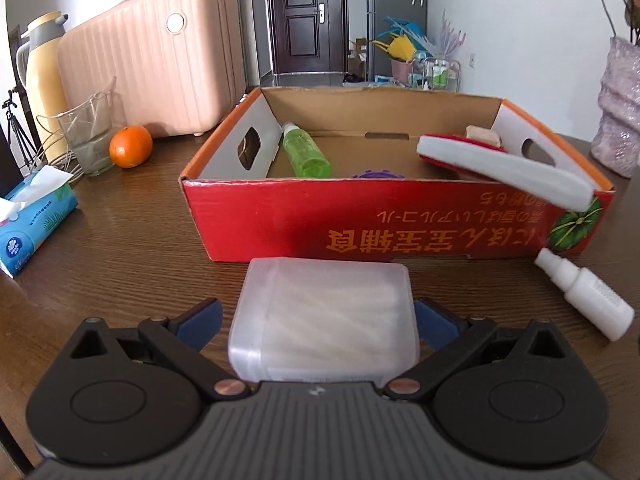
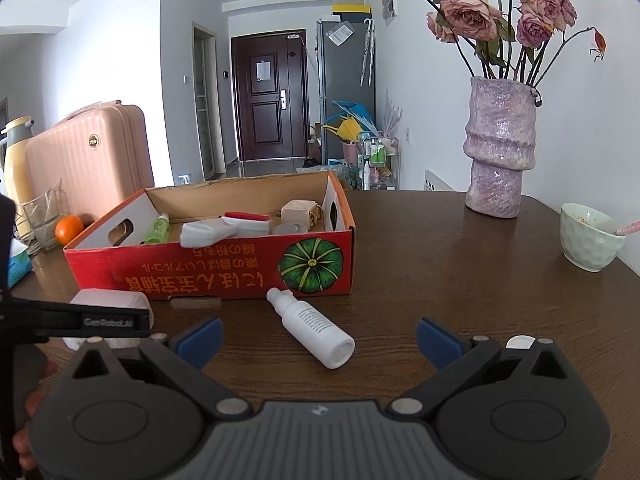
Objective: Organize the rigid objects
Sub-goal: 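Grasp the white plastic container with the left gripper while the right gripper approaches the white spray bottle, then close the right gripper on the white spray bottle while the left gripper holds the container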
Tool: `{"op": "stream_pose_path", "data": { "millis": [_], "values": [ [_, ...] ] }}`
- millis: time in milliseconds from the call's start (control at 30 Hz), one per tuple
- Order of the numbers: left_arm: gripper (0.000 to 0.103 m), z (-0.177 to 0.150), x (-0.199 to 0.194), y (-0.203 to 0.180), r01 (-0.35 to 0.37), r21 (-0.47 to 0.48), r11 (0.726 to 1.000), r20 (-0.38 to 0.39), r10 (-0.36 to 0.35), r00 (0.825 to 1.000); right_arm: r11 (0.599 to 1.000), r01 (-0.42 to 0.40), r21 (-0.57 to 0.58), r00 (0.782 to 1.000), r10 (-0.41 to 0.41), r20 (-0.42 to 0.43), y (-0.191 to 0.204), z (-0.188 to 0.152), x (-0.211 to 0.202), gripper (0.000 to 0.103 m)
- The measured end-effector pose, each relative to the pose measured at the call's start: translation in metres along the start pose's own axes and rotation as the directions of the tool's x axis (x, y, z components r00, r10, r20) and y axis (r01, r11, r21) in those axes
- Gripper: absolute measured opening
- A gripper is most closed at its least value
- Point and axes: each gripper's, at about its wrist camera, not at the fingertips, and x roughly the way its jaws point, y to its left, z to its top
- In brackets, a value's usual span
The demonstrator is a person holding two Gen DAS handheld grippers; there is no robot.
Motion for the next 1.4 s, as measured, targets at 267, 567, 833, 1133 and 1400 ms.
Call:
{"op": "stream_pose_path", "data": {
  "millis": [267,567,833,1133,1400],
  "values": [
    [0.083,-0.002,0.001,-0.001,0.039,0.027,0.999,-0.003,-0.038,0.999,1.000,-0.001,0.003,1.000,0.001,-0.007,0.000,-0.001,0.002,0.103],
    [0.083,-0.003,-0.022,0.002,0.020,0.038,0.999,0.079,-0.023,0.997,1.000,-0.004,0.002,1.000,0.004,-0.013,-0.001,-0.002,0.004,0.103],
    [0.083,-0.005,-0.052,0.013,0.035,0.011,0.999,0.150,-0.036,0.988,1.000,-0.006,0.003,1.000,0.007,-0.014,-0.001,-0.002,0.004,0.103],
    [0.083,-0.013,-0.086,0.019,0.061,0.020,0.998,0.225,-0.064,0.972,1.000,-0.005,0.000,1.000,0.005,-0.019,0.000,-0.003,0.006,0.103],
    [0.083,-0.022,-0.102,0.025,0.084,0.025,0.996,0.243,-0.088,0.966,1.000,0.004,-0.021,0.999,-0.005,-0.040,0.004,-0.007,0.015,0.103]
  ]
}}
